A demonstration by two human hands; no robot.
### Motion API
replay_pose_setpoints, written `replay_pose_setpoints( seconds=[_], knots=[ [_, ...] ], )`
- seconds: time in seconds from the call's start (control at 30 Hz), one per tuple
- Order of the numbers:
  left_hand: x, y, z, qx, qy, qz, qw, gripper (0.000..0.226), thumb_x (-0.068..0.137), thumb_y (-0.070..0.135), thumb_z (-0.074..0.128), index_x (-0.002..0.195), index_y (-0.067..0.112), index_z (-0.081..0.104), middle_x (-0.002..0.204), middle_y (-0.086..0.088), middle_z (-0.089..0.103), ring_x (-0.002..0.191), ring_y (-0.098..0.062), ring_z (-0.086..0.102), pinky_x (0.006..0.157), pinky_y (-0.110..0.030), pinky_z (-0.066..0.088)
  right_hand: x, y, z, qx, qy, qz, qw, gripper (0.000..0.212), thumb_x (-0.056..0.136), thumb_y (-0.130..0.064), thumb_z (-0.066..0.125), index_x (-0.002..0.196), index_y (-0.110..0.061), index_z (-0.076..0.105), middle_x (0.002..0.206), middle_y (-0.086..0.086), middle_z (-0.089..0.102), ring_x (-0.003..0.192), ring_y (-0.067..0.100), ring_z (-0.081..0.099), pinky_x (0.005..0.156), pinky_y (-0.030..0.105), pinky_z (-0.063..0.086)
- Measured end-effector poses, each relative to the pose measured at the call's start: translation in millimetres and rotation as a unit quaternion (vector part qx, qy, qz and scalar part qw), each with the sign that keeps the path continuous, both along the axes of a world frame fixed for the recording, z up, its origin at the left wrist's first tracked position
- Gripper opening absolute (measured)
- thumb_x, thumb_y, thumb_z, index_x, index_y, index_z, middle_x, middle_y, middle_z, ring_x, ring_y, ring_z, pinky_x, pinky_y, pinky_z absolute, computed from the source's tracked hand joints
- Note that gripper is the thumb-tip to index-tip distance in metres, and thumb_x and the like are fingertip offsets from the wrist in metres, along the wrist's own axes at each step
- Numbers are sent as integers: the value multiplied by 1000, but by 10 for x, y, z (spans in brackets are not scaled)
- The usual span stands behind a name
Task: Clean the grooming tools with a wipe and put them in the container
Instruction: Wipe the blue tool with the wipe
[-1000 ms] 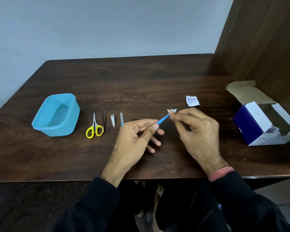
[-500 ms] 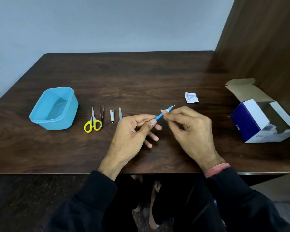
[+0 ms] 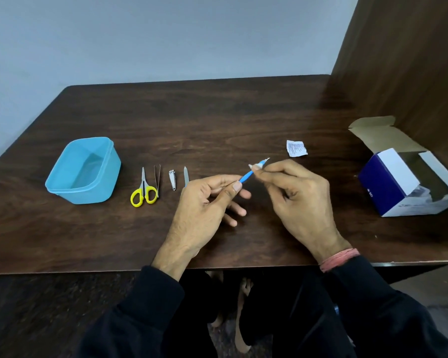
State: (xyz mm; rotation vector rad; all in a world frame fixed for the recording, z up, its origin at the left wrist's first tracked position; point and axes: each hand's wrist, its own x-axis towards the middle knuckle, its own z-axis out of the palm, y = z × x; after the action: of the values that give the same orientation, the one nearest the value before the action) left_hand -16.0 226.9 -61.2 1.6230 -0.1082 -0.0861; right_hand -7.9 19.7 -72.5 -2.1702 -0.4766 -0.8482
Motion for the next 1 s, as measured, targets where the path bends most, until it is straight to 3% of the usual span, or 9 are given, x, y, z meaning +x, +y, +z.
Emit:
replay_pose_setpoints(
  seconds=[0.2,0.3,0.6,0.73,0.87,0.93,1.0],
  knots=[
    [9,-2,-6,3,9,-7,1000,19,113,14,66,125,13,81,98,-8,86,70,-20,78,53,-26,60,19,-24,-8,44,-10,-24,999,22,99,2,80,112,-13,89,113,-5,84,104,8,80,89,35,66],
    [19,6,-18,5,6,-8,1000,20,113,15,66,126,11,81,98,-8,85,70,-21,78,53,-26,60,-4,-7,-1,15,-15,-6,1000,21,98,2,82,112,-12,89,115,-5,84,106,7,80,91,35,66],
    [6,3,-25,4,4,-4,1000,18,113,13,66,121,16,82,97,-8,86,69,-20,77,54,-27,61,-14,-8,6,8,-6,-9,1000,18,100,-3,82,114,-14,88,115,-6,83,102,10,80,84,37,66],
    [13,7,-29,6,-2,-2,1000,19,112,13,67,123,15,83,97,-7,86,69,-19,76,54,-28,60,-9,-4,-12,-1,1,7,1000,22,99,0,81,114,-14,88,113,-6,81,97,0,74,81,29,63],
    [14,21,-31,4,-1,-9,1000,21,112,13,67,127,14,82,99,-7,86,67,-18,74,54,-27,59,4,-16,0,31,5,-14,999,26,97,6,80,114,-12,88,109,-2,80,89,-15,63,80,9,49],
    [7,34,-23,4,-4,-26,1000,23,112,13,67,130,15,81,101,-6,86,68,-17,74,55,-26,59,-2,-12,0,27,-3,-7,1000,25,97,7,81,114,-11,88,111,-2,81,96,-12,68,86,13,55],
    [3,45,-11,12,-11,-44,999,27,112,11,67,134,18,80,103,-4,86,70,-14,73,56,-25,59,-17,-9,1,20,-11,6,1000,23,97,6,82,114,-10,88,114,-3,82,107,0,75,93,26,63]
  ],
)
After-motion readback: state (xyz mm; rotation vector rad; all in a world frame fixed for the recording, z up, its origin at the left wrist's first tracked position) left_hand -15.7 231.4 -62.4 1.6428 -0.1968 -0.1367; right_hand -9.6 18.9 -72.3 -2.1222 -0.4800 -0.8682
